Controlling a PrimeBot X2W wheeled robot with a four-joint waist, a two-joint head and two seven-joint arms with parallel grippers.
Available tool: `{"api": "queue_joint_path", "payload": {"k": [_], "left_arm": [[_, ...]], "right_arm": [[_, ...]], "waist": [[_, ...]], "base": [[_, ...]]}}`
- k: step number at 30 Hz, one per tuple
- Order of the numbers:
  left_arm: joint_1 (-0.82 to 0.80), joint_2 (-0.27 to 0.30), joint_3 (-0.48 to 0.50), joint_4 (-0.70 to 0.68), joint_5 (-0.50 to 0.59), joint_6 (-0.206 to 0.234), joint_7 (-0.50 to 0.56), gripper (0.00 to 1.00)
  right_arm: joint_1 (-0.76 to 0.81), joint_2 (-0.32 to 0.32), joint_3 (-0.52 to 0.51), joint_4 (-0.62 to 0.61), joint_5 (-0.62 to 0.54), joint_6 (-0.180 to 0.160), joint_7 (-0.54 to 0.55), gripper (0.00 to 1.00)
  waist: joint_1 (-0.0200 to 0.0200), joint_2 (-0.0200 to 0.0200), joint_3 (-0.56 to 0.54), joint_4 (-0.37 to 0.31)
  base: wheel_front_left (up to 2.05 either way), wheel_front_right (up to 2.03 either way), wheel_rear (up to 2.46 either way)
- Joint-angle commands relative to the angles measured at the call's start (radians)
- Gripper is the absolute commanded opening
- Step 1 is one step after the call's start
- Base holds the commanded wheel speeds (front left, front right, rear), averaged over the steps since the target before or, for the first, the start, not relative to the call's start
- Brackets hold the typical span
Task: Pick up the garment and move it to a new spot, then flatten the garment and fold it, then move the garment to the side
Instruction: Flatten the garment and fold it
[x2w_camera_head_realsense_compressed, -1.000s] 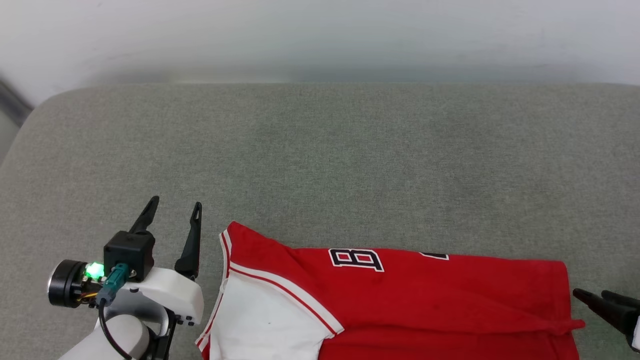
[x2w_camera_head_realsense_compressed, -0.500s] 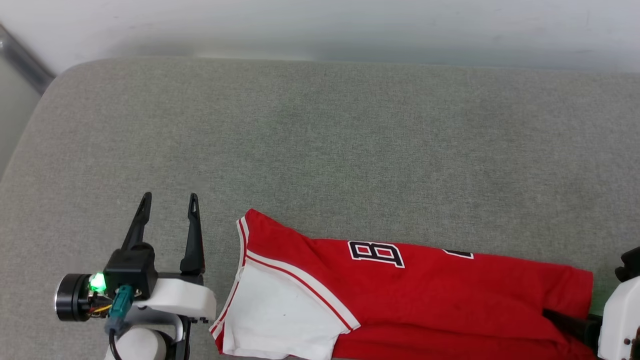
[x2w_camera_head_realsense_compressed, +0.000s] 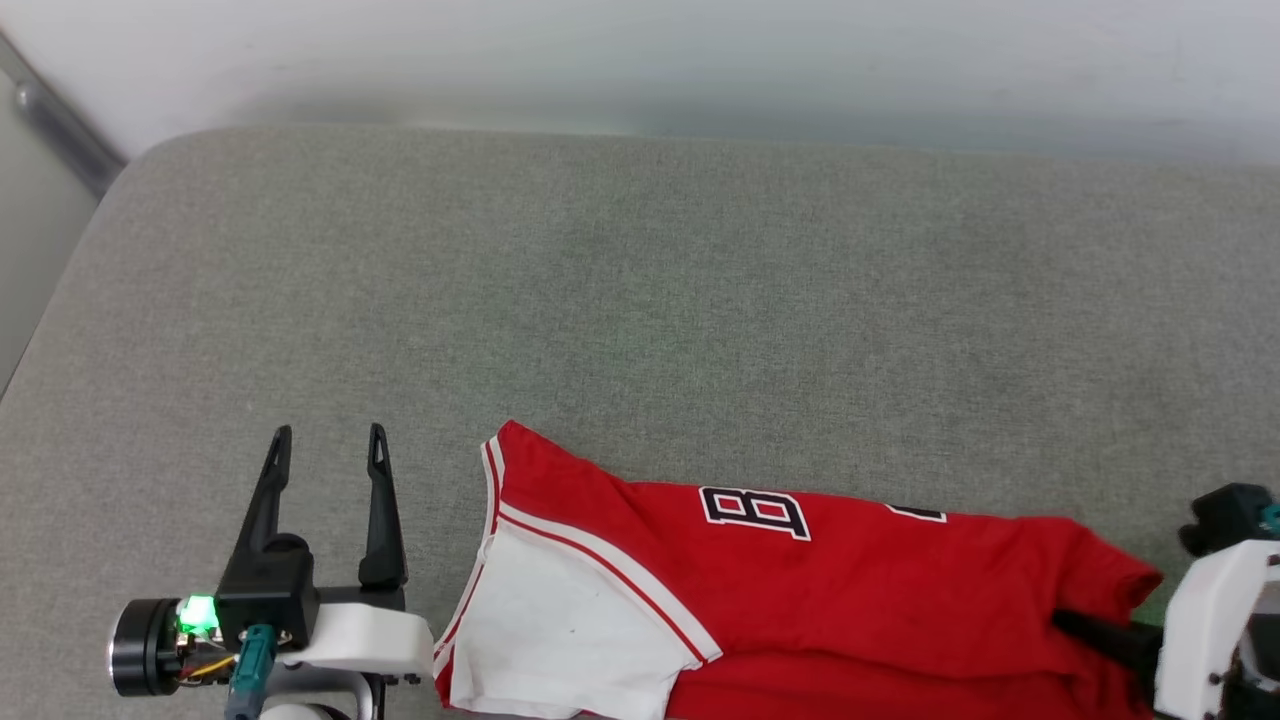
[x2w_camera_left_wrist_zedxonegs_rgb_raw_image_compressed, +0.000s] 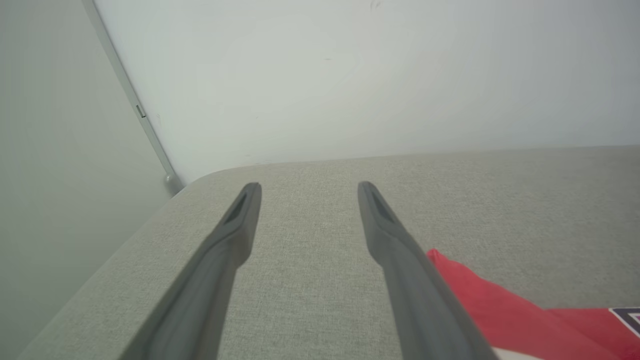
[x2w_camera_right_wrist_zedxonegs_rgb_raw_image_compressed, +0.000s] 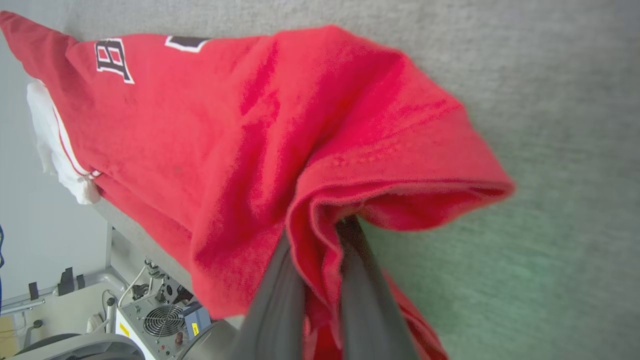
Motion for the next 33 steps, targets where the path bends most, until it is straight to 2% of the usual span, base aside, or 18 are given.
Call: {"api": "queue_joint_path", "payload": {"k": [1, 11, 18, 26, 33], "left_arm": [[0.02, -0.01, 0.008, 0.0, 0.017, -0.01, -0.005, 1.0], [0.083, -0.061, 0.054, -0.002, 0.087, -0.058, -0.004, 1.0], [0.111, -0.078, 0.077, -0.003, 0.105, -0.077, -0.004, 1.0], [0.143, -0.091, 0.102, -0.007, 0.118, -0.096, -0.004, 1.0], [0.129, -0.111, 0.111, -0.006, 0.128, -0.11, -0.004, 1.0]], "right_arm": [[-0.016, -0.019, -0.013, 0.009, 0.006, -0.001, -0.013, 0.0], [0.026, -0.15, -0.099, 0.088, -0.001, -0.001, -0.054, 0.0], [0.052, -0.193, -0.133, 0.123, -0.017, -0.001, -0.031, 0.0], [0.06, -0.149, -0.13, -0.067, 0.001, -0.001, 0.05, 0.0], [-0.005, -0.054, -0.071, -0.265, -0.079, -0.001, 0.129, 0.0]], "waist": [[-0.0001, 0.0, -0.013, -0.005], [-0.0001, 0.0, -0.073, -0.023], [-0.0001, 0.0, -0.103, -0.036], [-0.0001, 0.0, -0.125, -0.052], [-0.0001, 0.0, -0.108, -0.049]], "base": [[0.0, 0.0, 0.0], [0.0, 0.0, 0.0], [0.0, 0.0, 0.0], [0.0, 0.0, 0.0], [0.0, 0.0, 0.0]]}}
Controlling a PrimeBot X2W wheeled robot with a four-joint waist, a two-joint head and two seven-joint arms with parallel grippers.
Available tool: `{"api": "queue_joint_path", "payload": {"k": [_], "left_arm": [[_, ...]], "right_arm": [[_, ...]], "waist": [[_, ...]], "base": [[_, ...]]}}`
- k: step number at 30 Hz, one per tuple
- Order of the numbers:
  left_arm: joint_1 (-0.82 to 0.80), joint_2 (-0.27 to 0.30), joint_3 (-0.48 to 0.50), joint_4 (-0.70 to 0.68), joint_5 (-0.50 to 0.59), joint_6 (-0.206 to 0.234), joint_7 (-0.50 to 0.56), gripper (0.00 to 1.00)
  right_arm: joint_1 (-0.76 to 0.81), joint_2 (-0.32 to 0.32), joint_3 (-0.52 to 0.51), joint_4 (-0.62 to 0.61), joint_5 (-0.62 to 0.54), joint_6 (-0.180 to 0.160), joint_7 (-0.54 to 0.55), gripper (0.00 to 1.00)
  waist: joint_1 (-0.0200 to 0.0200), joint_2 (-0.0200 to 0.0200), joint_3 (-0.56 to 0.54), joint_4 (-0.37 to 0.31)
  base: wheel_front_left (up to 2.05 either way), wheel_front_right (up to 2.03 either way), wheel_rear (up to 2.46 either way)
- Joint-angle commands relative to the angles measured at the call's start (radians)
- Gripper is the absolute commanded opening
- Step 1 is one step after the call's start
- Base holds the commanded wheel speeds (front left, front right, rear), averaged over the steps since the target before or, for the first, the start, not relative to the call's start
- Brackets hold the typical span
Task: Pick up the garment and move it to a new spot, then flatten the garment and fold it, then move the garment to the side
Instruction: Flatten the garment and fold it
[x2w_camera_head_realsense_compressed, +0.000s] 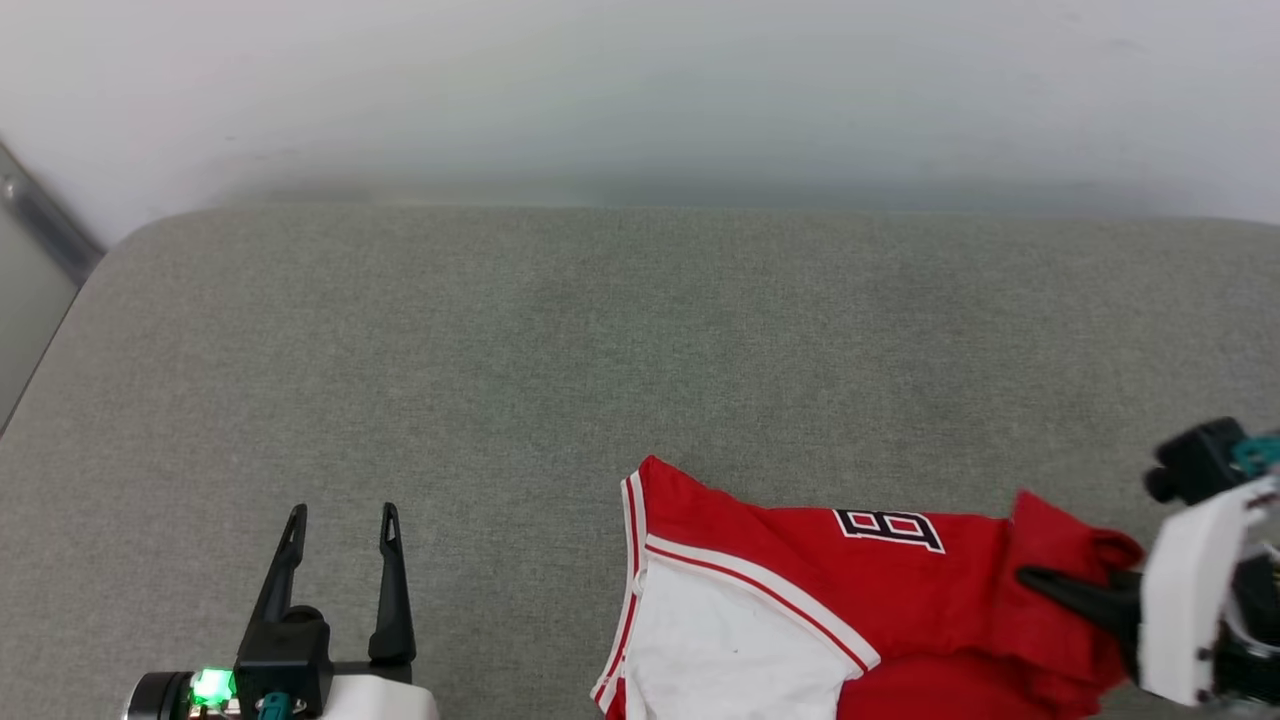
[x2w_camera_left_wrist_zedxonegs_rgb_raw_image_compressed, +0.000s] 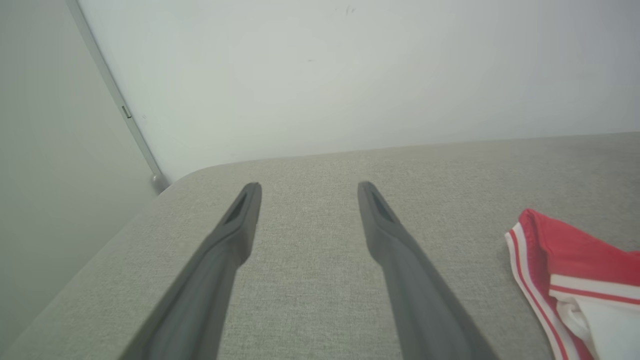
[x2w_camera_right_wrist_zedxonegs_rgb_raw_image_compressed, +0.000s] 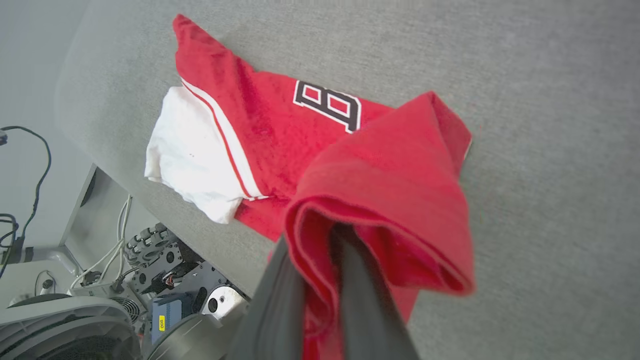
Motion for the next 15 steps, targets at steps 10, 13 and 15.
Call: {"api": "queue_joint_path", "payload": {"k": [10, 13, 15], "left_arm": [[-0.053, -0.015, 0.012, -0.001, 0.012, -0.017, -0.002, 1.0], [-0.066, -0.019, 0.014, 0.0, 0.015, -0.024, -0.002, 1.0], [-0.075, -0.023, 0.013, 0.002, 0.018, -0.025, -0.002, 1.0]], "right_arm": [[-0.243, 0.215, 0.212, 0.006, -0.161, 0.0, 0.095, 0.0], [-0.32, 0.28, 0.304, 0.055, -0.199, 0.0, 0.1, 0.0], [-0.363, 0.318, 0.361, 0.099, -0.217, 0.0, 0.098, 0.0]], "waist": [[0.0, 0.0, 0.061, 0.018], [0.0, 0.0, 0.081, 0.022], [0.0, 0.0, 0.093, 0.025]], "base": [[0.0, 0.0, 0.0], [0.0, 0.0, 0.0], [0.0, 0.0, 0.0]]}}
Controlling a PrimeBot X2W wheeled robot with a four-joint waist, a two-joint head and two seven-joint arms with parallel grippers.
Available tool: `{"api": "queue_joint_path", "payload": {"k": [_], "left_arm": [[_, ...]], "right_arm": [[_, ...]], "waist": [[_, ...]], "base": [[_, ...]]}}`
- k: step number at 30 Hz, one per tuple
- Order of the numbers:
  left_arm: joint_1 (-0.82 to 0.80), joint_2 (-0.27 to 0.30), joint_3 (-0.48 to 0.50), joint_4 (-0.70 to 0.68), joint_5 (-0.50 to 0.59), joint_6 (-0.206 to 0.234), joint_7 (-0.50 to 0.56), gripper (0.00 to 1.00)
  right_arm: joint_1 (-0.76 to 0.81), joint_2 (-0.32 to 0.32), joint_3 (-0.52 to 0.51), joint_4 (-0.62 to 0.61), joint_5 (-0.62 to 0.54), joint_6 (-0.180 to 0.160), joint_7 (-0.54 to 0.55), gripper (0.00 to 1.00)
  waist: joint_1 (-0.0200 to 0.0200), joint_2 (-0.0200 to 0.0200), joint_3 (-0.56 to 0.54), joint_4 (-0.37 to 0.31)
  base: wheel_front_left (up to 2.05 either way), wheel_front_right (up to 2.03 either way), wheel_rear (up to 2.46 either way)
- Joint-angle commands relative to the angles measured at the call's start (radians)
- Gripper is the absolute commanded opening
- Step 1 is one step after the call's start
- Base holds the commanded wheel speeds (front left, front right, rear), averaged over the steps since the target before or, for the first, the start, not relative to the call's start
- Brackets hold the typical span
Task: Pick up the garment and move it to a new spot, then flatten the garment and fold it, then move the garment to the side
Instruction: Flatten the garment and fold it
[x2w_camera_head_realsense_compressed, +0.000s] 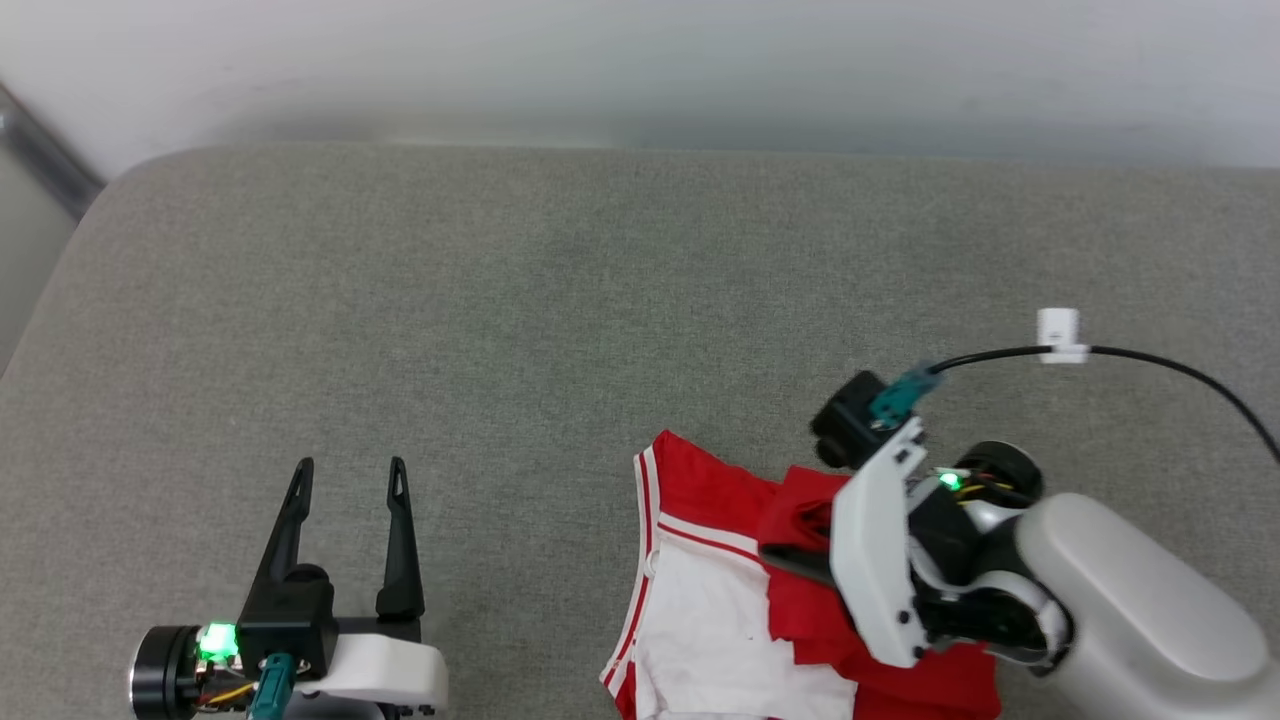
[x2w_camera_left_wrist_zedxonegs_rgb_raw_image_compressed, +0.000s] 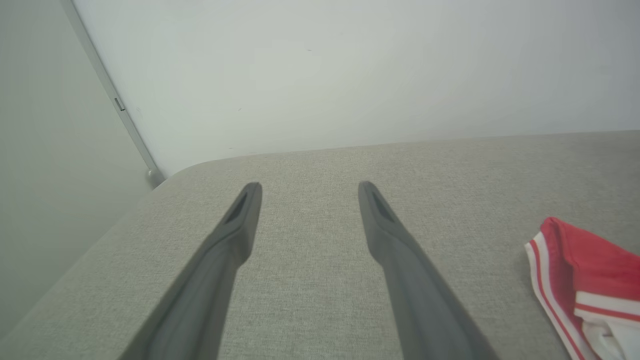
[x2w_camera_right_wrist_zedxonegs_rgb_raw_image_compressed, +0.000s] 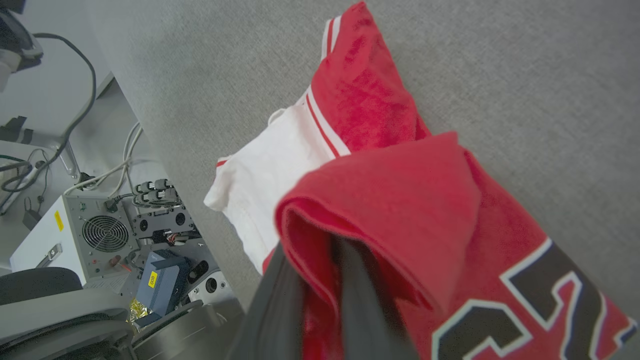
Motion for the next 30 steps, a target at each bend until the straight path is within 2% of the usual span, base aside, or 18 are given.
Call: {"api": "queue_joint_path", "payload": {"k": [1, 7, 14, 16, 17, 18, 22, 24, 27, 30], "left_arm": [[-0.014, -0.002, 0.002, 0.001, 0.009, -0.001, -0.002, 1.0], [-0.041, -0.014, -0.003, 0.008, 0.007, -0.009, -0.002, 1.0], [-0.041, -0.02, 0.01, 0.016, 0.007, -0.007, -0.002, 1.0], [-0.031, -0.02, 0.015, 0.02, 0.006, -0.007, -0.002, 1.0], [-0.026, -0.02, 0.018, 0.02, 0.006, -0.007, -0.002, 1.0], [-0.021, -0.021, 0.019, 0.021, 0.007, -0.007, -0.002, 1.0], [-0.001, -0.02, 0.027, 0.021, 0.009, -0.012, -0.002, 1.0], [0.011, -0.019, 0.03, 0.021, 0.01, -0.013, -0.002, 1.0], [0.027, -0.018, 0.035, 0.018, 0.011, -0.013, -0.002, 1.0], [0.044, -0.017, 0.04, 0.016, 0.013, -0.013, -0.002, 1.0]], "right_arm": [[-0.023, 0.013, 0.019, 0.02, -0.01, 0.0, -0.007, 0.0], [-0.094, 0.079, 0.159, 0.188, -0.037, 0.0, -0.043, 0.0], [-0.124, 0.091, 0.282, 0.295, -0.031, -0.001, -0.14, 0.0], [-0.136, 0.087, 0.288, 0.292, -0.013, -0.001, -0.182, 0.22], [-0.147, 0.076, 0.292, 0.282, -0.009, -0.001, -0.203, 0.44], [-0.157, 0.061, 0.292, 0.269, -0.007, -0.001, -0.229, 1.0], [-0.169, 0.001, 0.278, 0.196, -0.012, 0.0, -0.356, 1.0], [-0.175, -0.035, 0.236, 0.171, -0.044, -0.001, -0.446, 1.0], [-0.154, -0.062, 0.126, 0.174, -0.112, -0.001, -0.597, 1.0], [-0.107, -0.053, -0.016, 0.204, -0.21, 0.0, -0.742, 1.0]], "waist": [[0.0, 0.0, 0.012, 0.005], [0.0, 0.0, 0.048, 0.023], [0.0, 0.0, 0.047, 0.019], [0.0, 0.0, 0.031, 0.01], [0.0, 0.0, 0.021, 0.004], [0.0, 0.0, 0.011, -0.001], [0.0, 0.0, -0.029, -0.023], [0.0, 0.0, -0.047, -0.033], [0.0, 0.0, -0.068, -0.051], [0.0, 0.0, -0.085, -0.066]], "base": [[0.0, 0.0, 0.0], [0.0, 0.0, 0.0], [0.0, 0.0, 0.0], [0.0, 0.0, 0.0], [0.0, 0.0, 0.0], [0.0, 0.0, 0.0], [0.0, 0.0, 0.0], [0.0, 0.0, 0.0], [0.0, 0.0, 0.0], [0.0, 0.0, 0.0]]}}
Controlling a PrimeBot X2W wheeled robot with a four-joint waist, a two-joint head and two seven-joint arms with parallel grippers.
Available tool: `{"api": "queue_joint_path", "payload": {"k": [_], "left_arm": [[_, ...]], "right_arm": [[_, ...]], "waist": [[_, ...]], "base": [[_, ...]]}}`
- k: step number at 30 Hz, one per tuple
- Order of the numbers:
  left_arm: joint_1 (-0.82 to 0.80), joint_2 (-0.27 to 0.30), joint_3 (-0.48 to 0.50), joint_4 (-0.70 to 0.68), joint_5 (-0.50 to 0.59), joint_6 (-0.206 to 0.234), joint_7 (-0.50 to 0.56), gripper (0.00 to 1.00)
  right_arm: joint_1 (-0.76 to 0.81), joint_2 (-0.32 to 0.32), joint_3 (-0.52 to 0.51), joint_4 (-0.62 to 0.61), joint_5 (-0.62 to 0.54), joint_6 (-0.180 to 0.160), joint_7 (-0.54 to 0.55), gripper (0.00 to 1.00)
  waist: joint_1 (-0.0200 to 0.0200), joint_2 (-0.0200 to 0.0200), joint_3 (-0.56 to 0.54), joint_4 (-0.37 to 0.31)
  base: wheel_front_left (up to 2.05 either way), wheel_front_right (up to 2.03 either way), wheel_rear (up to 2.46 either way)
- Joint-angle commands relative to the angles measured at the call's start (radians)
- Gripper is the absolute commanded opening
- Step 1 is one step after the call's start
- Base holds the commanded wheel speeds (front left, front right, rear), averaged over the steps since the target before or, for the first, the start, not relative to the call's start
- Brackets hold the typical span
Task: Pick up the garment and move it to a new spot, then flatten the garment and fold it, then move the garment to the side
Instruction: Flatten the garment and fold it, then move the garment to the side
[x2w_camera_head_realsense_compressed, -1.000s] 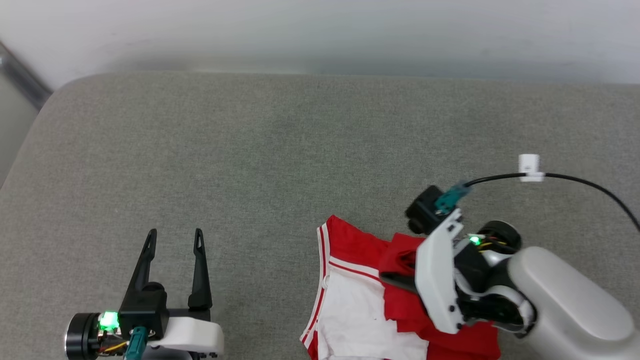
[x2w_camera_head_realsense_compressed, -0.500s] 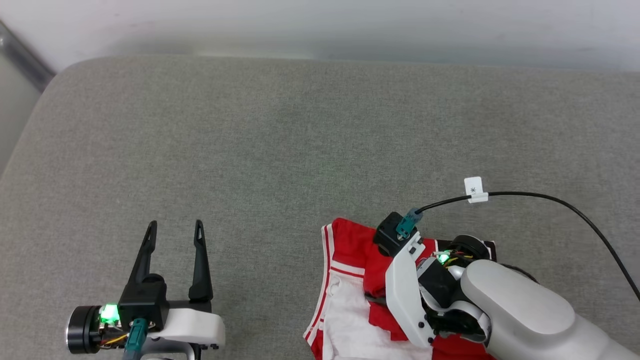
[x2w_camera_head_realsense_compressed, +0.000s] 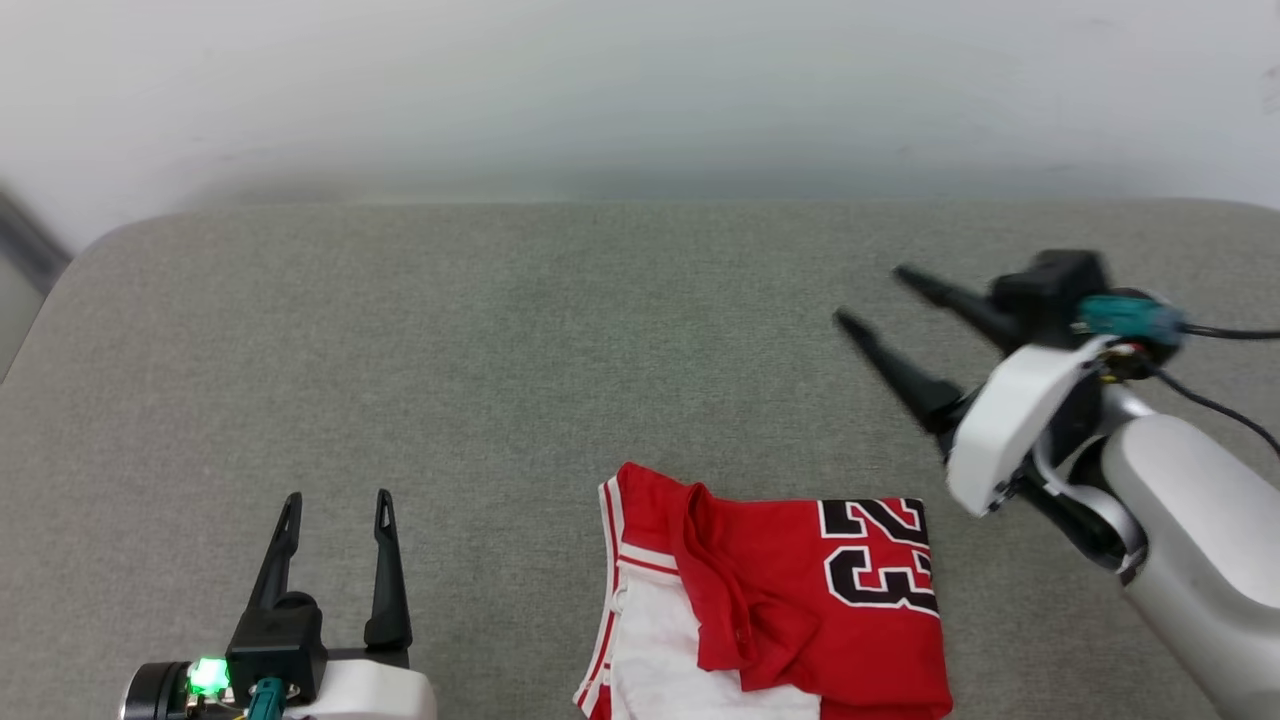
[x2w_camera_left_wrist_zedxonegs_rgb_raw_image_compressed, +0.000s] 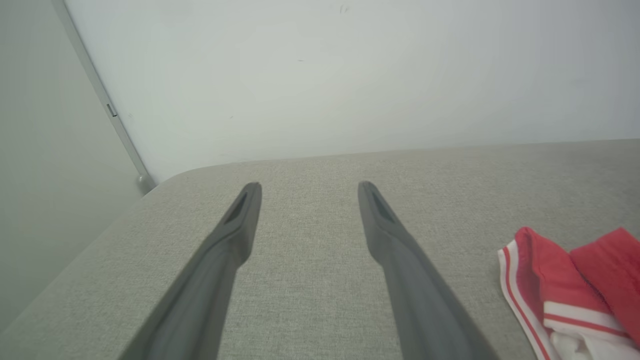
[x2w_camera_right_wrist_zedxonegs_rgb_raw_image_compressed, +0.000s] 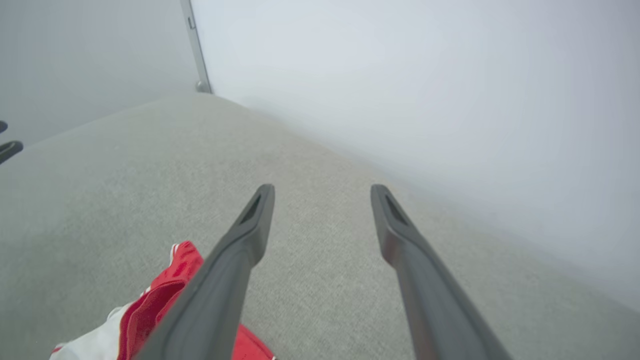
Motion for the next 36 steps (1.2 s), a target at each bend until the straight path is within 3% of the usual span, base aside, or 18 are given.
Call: {"api": "queue_joint_path", "payload": {"k": [1, 8, 18, 26, 36], "left_arm": [[0.015, 0.004, 0.005, -0.004, 0.004, 0.0, -0.002, 1.0], [0.041, 0.006, 0.009, -0.006, 0.008, -0.005, -0.002, 1.0], [0.064, 0.002, 0.016, -0.006, 0.003, -0.009, -0.002, 1.0], [0.077, -0.003, 0.021, -0.005, -0.001, -0.012, -0.002, 1.0], [0.079, -0.007, 0.029, 0.001, -0.002, -0.02, -0.002, 1.0]], "right_arm": [[0.045, 0.019, -0.053, 0.014, -0.035, -0.001, -0.05, 1.0], [0.228, 0.115, -0.391, 0.027, -0.256, -0.001, -0.266, 1.0], [0.491, 0.28, -0.664, -0.098, -0.427, -0.001, -0.314, 1.0], [0.651, 0.376, -0.713, -0.173, -0.493, -0.001, -0.314, 1.0], [0.708, 0.4, -0.721, -0.219, -0.543, -0.001, -0.314, 1.0]], "waist": [[0.0, 0.0, -0.017, -0.016], [0.0, 0.0, -0.045, -0.035], [0.0, 0.0, -0.067, -0.045], [0.0, 0.0, -0.075, -0.044], [0.0, 0.0, -0.079, -0.035]], "base": [[0.0, 0.0, 0.0], [0.0, 0.0, 0.0], [0.0, 0.0, 0.0], [0.0, 0.0, 0.0], [0.0, 0.0, 0.0]]}}
